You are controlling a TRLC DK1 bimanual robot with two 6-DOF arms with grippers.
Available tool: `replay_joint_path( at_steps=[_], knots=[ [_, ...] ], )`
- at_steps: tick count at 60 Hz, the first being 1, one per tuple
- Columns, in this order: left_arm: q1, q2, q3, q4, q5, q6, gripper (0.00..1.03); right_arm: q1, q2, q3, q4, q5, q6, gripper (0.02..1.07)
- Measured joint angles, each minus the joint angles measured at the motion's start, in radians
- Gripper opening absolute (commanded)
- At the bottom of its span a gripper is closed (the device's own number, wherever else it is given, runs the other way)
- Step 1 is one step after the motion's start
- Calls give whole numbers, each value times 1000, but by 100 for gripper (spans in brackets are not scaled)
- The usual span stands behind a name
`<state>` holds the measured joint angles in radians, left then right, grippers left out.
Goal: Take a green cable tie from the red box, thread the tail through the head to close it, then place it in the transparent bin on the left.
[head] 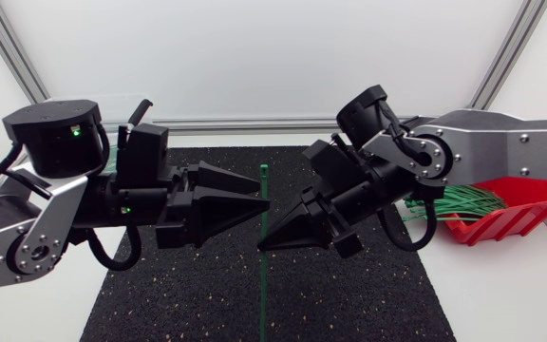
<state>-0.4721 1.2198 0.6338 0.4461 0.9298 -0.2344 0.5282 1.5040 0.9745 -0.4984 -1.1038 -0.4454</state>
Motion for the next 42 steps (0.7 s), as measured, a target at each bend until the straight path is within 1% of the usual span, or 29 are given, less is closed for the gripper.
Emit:
replay_joint_path(
  at_steps=[5, 6, 10, 12, 19, 38, 42],
  knots=[
    [0, 8, 0, 0, -4, 0, 72, 0, 1, 0, 0, -1, 0, 8],
    [0, 10, 0, 0, -4, 0, 71, 0, 1, 0, 0, -1, 0, 8],
    [0, 18, 0, 2, -4, 0, 59, 0, 2, 0, 0, -1, 0, 8],
    [0, 23, 0, 8, -4, 0, 57, 0, 2, 0, 0, -2, 0, 8],
    [0, 31, 0, 31, -7, 0, 56, 0, 8, 0, -3, -9, 0, 8],
    [1, 32, 7, 35, -27, 0, 56, -13, 13, 0, -8, -19, 0, 8],
    [2, 34, 12, 39, -30, 0, 52, -13, 14, 0, -8, -19, 0, 8]
  ],
)
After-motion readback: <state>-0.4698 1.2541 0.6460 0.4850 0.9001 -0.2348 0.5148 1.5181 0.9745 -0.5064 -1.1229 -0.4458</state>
